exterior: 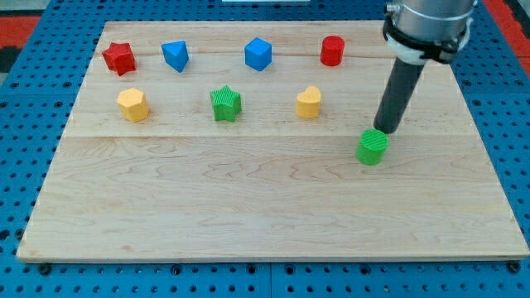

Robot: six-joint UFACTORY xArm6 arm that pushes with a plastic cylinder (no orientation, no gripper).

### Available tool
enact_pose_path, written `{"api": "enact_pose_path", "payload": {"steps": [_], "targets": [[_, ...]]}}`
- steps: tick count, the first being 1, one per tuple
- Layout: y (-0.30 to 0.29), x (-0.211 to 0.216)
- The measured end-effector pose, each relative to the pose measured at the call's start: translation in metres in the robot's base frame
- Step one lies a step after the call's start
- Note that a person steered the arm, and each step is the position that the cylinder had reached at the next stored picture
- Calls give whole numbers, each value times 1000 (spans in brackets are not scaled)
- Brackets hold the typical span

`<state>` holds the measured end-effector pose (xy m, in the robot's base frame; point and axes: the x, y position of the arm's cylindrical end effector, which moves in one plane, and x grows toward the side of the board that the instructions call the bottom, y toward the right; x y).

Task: Push the green star into the green circle

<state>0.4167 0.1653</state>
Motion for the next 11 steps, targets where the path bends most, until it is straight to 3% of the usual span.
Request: {"api": "enact_pose_path", "payload": {"steps": [1, 2, 5, 6, 8, 9, 10, 11], "targets": [[-10, -58], [-58, -109], [-250, -71], [-274, -58], [-140, 11], [-188, 11], [-198, 32], [-148, 45]]}}
